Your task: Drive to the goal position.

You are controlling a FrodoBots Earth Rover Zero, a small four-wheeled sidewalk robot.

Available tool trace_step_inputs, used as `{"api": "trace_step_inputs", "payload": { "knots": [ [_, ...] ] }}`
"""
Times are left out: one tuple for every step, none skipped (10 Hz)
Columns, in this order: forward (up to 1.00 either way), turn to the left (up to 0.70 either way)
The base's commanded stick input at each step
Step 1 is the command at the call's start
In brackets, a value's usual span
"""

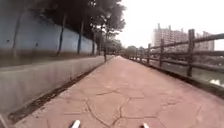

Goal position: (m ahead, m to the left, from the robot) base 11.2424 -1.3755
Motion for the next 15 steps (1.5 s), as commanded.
{"api": "trace_step_inputs", "payload": {
  "knots": [
    [0.70,0.00],
    [0.70,0.00],
    [0.70,0.00],
    [0.70,0.00],
    [0.70,0.00],
    [0.70,0.00],
    [0.70,0.00],
    [0.70,0.00],
    [0.70,0.00],
    [0.70,0.00],
    [0.70,0.00],
    [0.70,0.00],
    [0.70,0.00],
    [0.70,0.00],
    [0.70,0.00]
  ]
}}
